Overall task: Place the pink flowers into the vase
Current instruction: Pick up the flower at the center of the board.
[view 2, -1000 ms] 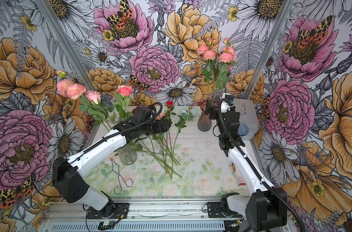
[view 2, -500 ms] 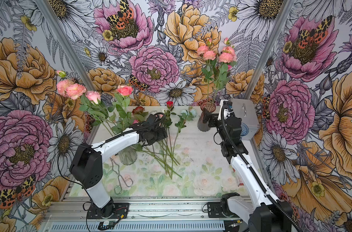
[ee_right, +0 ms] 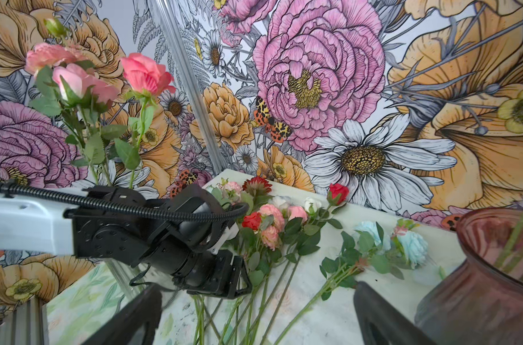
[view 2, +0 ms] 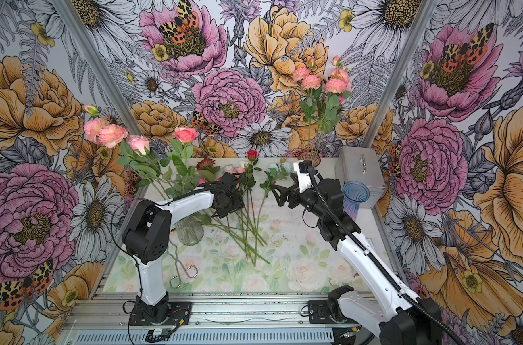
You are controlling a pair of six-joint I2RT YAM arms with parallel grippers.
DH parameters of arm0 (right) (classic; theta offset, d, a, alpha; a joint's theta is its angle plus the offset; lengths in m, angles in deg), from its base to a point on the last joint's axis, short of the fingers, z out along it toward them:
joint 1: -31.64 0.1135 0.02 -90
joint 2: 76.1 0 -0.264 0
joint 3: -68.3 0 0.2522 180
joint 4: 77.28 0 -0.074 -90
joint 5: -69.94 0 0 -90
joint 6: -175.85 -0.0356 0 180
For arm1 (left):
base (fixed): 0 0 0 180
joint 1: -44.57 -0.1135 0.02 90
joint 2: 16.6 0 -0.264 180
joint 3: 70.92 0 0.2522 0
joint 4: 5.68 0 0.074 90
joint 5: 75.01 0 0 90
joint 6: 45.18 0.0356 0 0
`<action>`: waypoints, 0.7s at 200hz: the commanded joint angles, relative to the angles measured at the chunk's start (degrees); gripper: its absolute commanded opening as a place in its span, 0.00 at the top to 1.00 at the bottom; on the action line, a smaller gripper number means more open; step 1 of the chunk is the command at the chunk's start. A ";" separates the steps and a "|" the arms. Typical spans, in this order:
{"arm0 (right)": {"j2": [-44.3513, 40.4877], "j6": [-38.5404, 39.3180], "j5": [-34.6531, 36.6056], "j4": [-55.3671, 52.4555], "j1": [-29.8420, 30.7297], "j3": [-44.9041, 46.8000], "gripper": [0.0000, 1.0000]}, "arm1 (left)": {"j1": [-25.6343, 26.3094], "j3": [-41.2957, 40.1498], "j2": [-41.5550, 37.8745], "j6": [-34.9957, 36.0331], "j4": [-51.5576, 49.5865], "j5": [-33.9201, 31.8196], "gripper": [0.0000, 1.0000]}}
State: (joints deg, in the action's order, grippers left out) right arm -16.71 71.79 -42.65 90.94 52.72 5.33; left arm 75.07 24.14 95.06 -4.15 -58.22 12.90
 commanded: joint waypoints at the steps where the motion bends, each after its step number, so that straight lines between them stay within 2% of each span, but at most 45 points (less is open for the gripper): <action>1: -1.22 0.87 0.13 -2.96 1.65 1.51 0.01 | -0.83 2.10 1.57 1.58 0.28 0.39 0.25; 102: 3.12 0.96 3.59 -2.44 6.32 1.84 0.01 | -1.50 3.60 3.46 3.58 0.29 -0.22 0.38; 140: 3.82 1.05 4.42 -2.78 6.95 1.22 0.01 | -1.24 4.64 4.20 5.44 0.21 -0.19 0.50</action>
State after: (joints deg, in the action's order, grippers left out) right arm -13.28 71.96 -39.66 87.88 59.12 7.21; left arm 73.80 26.96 98.99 -0.72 -58.22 12.88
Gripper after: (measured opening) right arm 0.994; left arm 0.519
